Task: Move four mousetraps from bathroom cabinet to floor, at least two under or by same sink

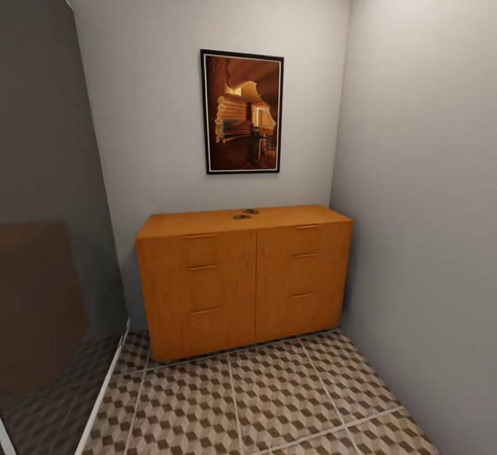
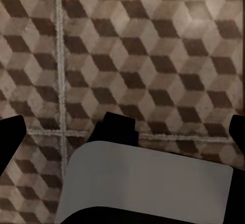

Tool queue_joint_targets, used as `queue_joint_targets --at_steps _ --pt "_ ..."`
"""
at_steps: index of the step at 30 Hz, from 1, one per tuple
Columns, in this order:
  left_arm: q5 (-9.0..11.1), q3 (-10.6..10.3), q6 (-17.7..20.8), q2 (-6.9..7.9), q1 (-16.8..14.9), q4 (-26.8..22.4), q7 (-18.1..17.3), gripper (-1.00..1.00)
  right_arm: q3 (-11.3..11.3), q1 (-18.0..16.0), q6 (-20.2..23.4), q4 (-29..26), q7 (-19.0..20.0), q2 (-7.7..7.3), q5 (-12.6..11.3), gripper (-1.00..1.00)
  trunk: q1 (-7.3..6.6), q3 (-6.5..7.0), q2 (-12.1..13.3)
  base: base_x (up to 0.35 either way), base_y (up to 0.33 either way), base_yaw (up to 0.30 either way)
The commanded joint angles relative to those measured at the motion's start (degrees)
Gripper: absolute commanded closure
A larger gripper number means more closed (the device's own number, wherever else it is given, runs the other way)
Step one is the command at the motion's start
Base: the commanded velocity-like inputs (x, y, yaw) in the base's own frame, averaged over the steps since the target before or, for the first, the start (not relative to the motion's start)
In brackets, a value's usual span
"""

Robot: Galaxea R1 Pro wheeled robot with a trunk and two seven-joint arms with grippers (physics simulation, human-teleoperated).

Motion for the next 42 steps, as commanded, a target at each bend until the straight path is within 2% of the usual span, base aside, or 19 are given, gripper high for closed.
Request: queue_joint_targets --at_steps 1,10,25,42 --pt "0.38 -0.14 0.2 -0.01 -0.03 -0.07 0.2 -1.0 -0.3 -0.07 -0.33 0.17 0.07 -0.02 0.49 -1.0 0.02 -0.06 -0.03 0.261 0.0 0.0" --pt "0.39 -0.1 0.19 -0.11 -0.02 -0.07 0.2 -1.0 -0.29 -0.06 -0.33 0.16 0.0 0.05 0.55 -1.0 0.02 -0.06 -0.03 0.115 0.0 0.0" --pt "0.4 -0.39 0.33 0.18 -0.04 0.02 0.22 -1.0 -0.48 -0.05 -0.59 0.16 0.0 0.15 0.52 -1.0 0.02 -0.06 -0.03 0.005 0.0 0.0" --pt "0.08 -0.55 0.44 -0.25 -0.02 -0.23 0.27 -1.0 -0.28 -0.06 -0.25 -0.32 0.31 -0.04 0.81 -1.0 0.02 -0.06 -0.03 0.0 0.0 0.0"
